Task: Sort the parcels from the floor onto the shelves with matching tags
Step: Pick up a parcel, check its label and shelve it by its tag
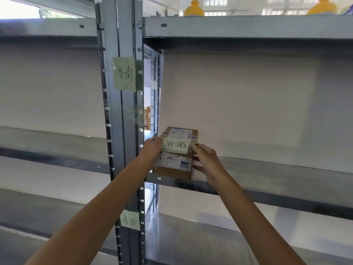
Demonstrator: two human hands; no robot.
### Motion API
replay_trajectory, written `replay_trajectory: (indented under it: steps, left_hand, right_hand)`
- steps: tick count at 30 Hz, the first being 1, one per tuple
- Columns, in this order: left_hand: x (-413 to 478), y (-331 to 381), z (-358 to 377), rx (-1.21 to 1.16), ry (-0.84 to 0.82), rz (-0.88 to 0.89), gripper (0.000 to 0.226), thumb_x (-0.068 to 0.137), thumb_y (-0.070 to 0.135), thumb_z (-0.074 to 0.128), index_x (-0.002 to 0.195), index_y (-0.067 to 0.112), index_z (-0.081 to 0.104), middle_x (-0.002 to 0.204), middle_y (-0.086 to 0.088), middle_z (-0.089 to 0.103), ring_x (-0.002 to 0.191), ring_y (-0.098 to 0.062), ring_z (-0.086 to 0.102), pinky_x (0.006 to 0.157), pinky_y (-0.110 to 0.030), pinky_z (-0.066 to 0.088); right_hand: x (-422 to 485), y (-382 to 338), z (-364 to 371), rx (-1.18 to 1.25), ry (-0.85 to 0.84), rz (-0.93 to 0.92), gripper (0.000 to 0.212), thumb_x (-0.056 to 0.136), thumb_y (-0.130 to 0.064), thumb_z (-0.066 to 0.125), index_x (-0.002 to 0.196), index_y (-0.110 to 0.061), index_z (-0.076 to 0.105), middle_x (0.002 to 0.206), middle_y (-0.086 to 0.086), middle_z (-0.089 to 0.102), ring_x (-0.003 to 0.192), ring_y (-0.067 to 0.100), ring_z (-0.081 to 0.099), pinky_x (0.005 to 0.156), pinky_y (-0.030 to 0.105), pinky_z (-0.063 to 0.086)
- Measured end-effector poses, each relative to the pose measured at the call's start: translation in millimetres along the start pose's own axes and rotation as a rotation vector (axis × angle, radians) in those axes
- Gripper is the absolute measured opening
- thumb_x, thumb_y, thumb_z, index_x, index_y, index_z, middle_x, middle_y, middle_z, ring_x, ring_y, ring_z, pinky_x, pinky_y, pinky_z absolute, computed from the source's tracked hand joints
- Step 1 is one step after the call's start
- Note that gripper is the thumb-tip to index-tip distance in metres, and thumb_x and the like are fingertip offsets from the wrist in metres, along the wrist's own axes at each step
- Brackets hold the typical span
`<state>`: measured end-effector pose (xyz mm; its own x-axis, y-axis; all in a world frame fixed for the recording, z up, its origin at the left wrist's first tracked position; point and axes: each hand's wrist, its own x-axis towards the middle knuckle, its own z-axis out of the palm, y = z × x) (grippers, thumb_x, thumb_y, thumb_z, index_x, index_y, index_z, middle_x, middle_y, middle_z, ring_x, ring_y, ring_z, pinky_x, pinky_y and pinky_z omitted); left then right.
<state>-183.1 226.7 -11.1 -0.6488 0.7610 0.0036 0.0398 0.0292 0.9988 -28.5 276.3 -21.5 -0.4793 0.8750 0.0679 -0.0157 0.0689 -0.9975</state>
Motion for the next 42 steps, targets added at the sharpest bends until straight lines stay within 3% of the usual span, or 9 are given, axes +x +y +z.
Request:
replay_trajectory:
  steps: [7, 9, 14, 16, 19, 25, 29, 36, 42]
  left_hand:
    - [-0.9, -4.2, 4.0, 0.071, 0.053, 0.126, 0.025, 0.099, 0.024, 0.034, 0.108, 0.014, 0.055, 0.08, 0.0, 0.064, 0.066, -0.013, 0.063, 0.05, -0.023, 0.049]
    - [-4.9, -3.1, 4.5, 0.105, 0.074, 0.168, 0.025, 0.1, 0.024, 0.033, 0.11, 0.015, 0.054, 0.09, -0.004, 0.065, 0.068, -0.012, 0.062, 0.052, -0.023, 0.05]
    - [-21.0, 5.2, 5.0, 0.242, 0.125, 0.319, 0.037, 0.1, 0.023, 0.034, 0.133, 0.012, 0.045, 0.113, -0.008, 0.059, 0.068, -0.005, 0.057, 0.041, -0.01, 0.045]
    - [-29.7, 7.9, 5.4, 0.273, 0.131, 0.378, 0.039, 0.099, 0.023, 0.035, 0.137, 0.014, 0.043, 0.129, -0.009, 0.054, 0.078, -0.009, 0.057, 0.04, -0.008, 0.045]
    - [-44.6, 6.7, 6.9, 0.264, 0.134, 0.464, 0.035, 0.099, 0.02, 0.037, 0.132, 0.016, 0.048, 0.137, -0.009, 0.049, 0.092, -0.014, 0.057, 0.047, -0.008, 0.048]
    - [-74.4, -1.8, 8.3, 0.327, 0.182, 0.607, 0.035, 0.096, 0.012, 0.04, 0.128, 0.022, 0.05, 0.138, -0.005, 0.047, 0.118, -0.023, 0.054, 0.072, -0.016, 0.051]
    - [-100.2, -5.0, 9.1, 0.292, 0.125, 0.633, 0.038, 0.096, 0.01, 0.039, 0.128, 0.027, 0.047, 0.139, -0.004, 0.047, 0.125, -0.024, 0.049, 0.093, -0.045, 0.053]
    - [-153.5, -14.2, 22.7, 0.238, 0.106, 0.704, 0.038, 0.094, 0.004, 0.042, 0.126, 0.021, 0.051, 0.136, -0.002, 0.048, 0.125, -0.02, 0.046, 0.101, -0.045, 0.047]
    - [-181.8, -32.9, 30.3, 0.381, 0.116, 0.741, 0.037, 0.095, 0.009, 0.042, 0.13, 0.016, 0.048, 0.142, -0.006, 0.046, 0.13, -0.026, 0.041, 0.106, -0.047, 0.041]
  right_hand:
    - [1.2, 4.2, -1.5, -0.002, -0.017, -0.016, 0.029, 0.099, -0.027, 0.04, 0.118, -0.017, 0.058, 0.109, 0.0, 0.067, 0.082, 0.002, 0.061, 0.049, 0.01, 0.047]
    - [-1.3, 3.7, -1.1, 0.009, -0.014, -0.016, 0.03, 0.099, -0.03, 0.04, 0.118, -0.016, 0.057, 0.112, 0.001, 0.065, 0.082, 0.001, 0.06, 0.048, 0.009, 0.046]
    - [-9.5, 2.2, -2.8, -0.056, 0.085, -0.089, 0.034, 0.098, -0.034, 0.039, 0.125, -0.021, 0.052, 0.112, -0.004, 0.055, 0.08, -0.002, 0.049, 0.063, 0.017, 0.039]
    - [-16.0, 2.3, -4.3, -0.096, 0.136, -0.13, 0.036, 0.097, -0.034, 0.039, 0.129, -0.02, 0.05, 0.121, -0.002, 0.054, 0.088, 0.003, 0.05, 0.071, 0.02, 0.039]
    - [-29.0, 2.0, -9.0, -0.186, 0.205, -0.201, 0.039, 0.097, -0.034, 0.04, 0.132, -0.019, 0.047, 0.137, 0.001, 0.049, 0.108, 0.011, 0.047, 0.078, 0.02, 0.035]
    - [-64.3, 1.4, -24.4, -0.27, 0.283, -0.275, 0.035, 0.097, -0.032, 0.04, 0.131, -0.023, 0.047, 0.138, 0.001, 0.049, 0.116, 0.014, 0.047, 0.086, 0.024, 0.035]
    - [-90.8, 2.9, -35.3, -0.287, 0.302, -0.283, 0.034, 0.098, -0.031, 0.04, 0.129, -0.022, 0.048, 0.137, 0.002, 0.05, 0.112, 0.01, 0.046, 0.088, 0.023, 0.035]
    - [-145.9, 23.9, -49.2, -0.356, 0.242, -0.268, 0.036, 0.098, -0.032, 0.038, 0.131, -0.02, 0.048, 0.131, -0.002, 0.052, 0.108, 0.008, 0.046, 0.083, 0.02, 0.034]
    - [-181.2, 39.7, -63.0, -0.381, 0.22, -0.219, 0.036, 0.098, -0.034, 0.038, 0.131, -0.022, 0.048, 0.133, -0.002, 0.052, 0.106, 0.005, 0.045, 0.089, 0.02, 0.034]
